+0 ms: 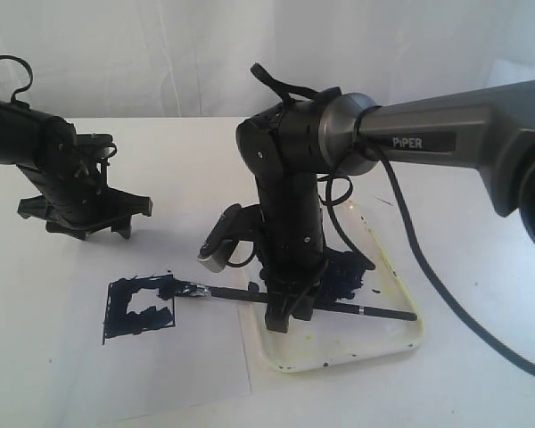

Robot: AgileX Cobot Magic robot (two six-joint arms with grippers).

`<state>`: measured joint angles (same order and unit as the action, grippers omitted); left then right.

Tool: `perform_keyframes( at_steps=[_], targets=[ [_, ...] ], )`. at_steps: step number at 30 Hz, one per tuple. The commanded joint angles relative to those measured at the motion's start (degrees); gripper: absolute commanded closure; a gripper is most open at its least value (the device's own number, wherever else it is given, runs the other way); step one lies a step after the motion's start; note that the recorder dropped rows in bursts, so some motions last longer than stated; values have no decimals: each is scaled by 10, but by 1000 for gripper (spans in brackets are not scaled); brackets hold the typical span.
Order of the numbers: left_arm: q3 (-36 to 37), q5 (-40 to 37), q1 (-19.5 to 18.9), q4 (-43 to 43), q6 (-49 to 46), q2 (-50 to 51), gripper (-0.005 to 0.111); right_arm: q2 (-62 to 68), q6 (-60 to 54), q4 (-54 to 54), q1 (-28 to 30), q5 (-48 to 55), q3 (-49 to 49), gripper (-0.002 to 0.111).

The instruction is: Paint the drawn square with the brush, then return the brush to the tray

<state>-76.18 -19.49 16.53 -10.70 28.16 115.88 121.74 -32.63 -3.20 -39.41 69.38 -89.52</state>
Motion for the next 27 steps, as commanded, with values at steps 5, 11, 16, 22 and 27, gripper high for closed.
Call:
perform_keyframes(
  at_steps=[5,11,16,22,27],
  targets=[
    [5,-29,1,-3,1,8,38,-2,-18,-3,0,-35,3,108],
    [5,-29,1,-3,1,8,38,-2,-23,-1,0,-17,3,108],
    [5,-28,1,-3,1,8,38,-2,-67,8,0,6,3,108],
    [5,-28,1,-3,1,8,38,-2,-83,8,0,6,3,108],
    [5,-28,1,-3,1,8,38,-2,-96,8,0,6,3,108]
  ],
)
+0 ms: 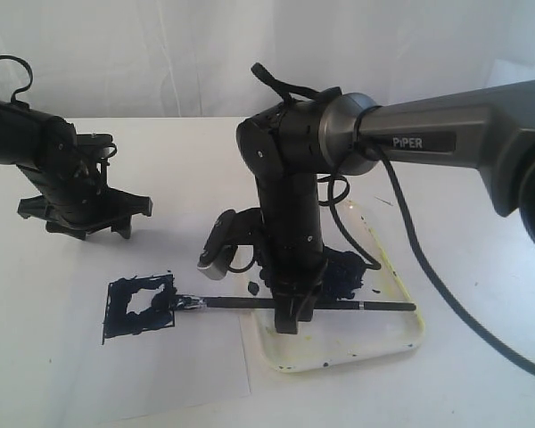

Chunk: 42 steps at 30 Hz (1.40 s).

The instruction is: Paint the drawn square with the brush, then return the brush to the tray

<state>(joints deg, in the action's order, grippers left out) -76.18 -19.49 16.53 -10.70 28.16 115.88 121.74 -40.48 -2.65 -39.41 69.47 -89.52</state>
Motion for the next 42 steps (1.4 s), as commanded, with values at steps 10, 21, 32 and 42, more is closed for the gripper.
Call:
perform_keyframes(
  at_steps=[10,21,32,42],
  targets=[
    [5,-28,1,-3,1,8,38,-2,-90,-3,0,5,3,108],
    [5,-29,1,-3,1,8,38,-2,-26,-24,0,5,-2,108],
    [5,-29,1,-3,1,8,38,0,-21,-63,0,-38,-14,108],
    [5,-28,1,-3,1,8,38,1,-30,-44,0,-40,-38,108]
  ],
)
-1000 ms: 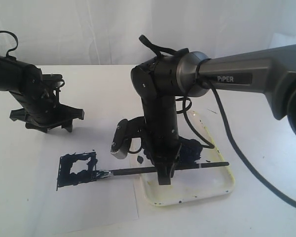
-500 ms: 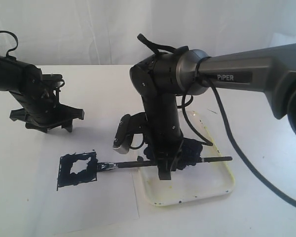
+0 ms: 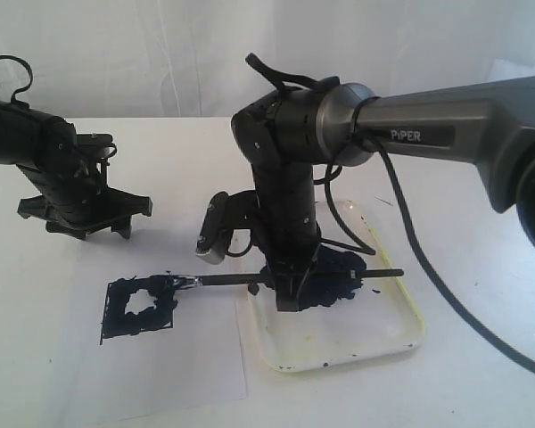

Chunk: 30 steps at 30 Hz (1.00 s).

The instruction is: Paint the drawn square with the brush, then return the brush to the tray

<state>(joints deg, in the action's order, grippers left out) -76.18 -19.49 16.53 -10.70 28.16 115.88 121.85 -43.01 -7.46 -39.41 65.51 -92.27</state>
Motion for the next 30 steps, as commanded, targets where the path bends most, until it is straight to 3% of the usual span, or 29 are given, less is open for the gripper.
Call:
perform_keyframes(
  at_steps=[1,10,30],
  targets=[
    [5,-28,1,-3,1,8,38,1,-5,2,0,-1,-13,108],
    [5,-27,1,-3,1,8,38,17,-15,14,0,45,-25,108],
    [5,-27,1,-3,1,8,38,38,8,29,0,45,-70,108]
  ],
)
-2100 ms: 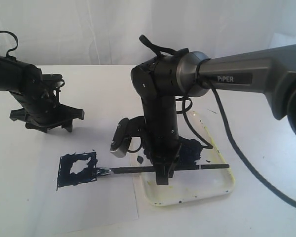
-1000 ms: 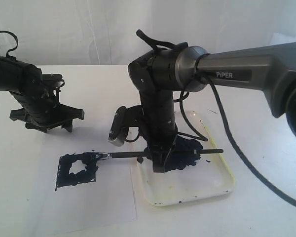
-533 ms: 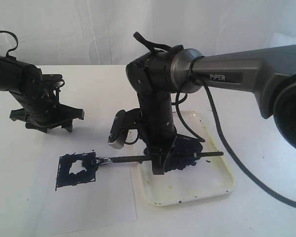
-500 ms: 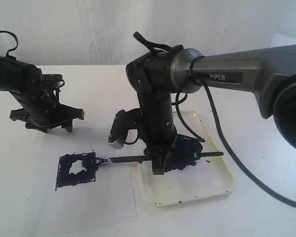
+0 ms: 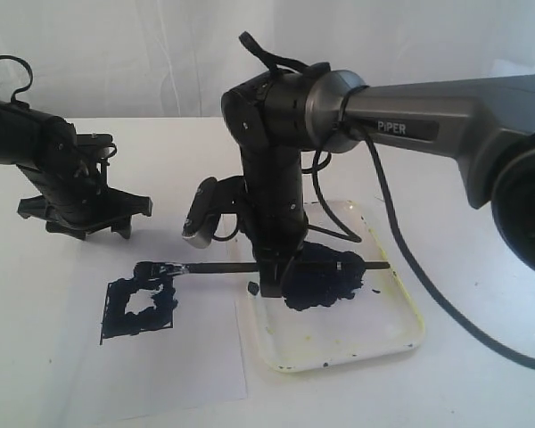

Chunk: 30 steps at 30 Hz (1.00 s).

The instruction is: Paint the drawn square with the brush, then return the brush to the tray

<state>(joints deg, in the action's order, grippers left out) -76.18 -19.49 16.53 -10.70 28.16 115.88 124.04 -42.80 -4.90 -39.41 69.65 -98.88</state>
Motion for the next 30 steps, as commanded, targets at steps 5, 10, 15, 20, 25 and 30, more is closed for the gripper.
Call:
perform_keyframes(
  at_steps=[5,10,15,20,25,30],
  targets=[
    [5,-27,1,-3,1,8,38,27,10,2,0,3,-4,108],
    [5,-27,1,-3,1,8,38,28,25,7,0,3,-3,108],
    [5,-27,1,-3,1,8,38,28,17,17,-1,3,-1,108],
    [5,-27,1,-4,1,8,38,27,8,16,-5,3,23,108],
    [5,-27,1,-4,1,8,38,9,-5,16,-5,3,23,108],
    [5,-26,1,-5,1,8,38,0,-5,26,-7,3,23,108]
  ],
)
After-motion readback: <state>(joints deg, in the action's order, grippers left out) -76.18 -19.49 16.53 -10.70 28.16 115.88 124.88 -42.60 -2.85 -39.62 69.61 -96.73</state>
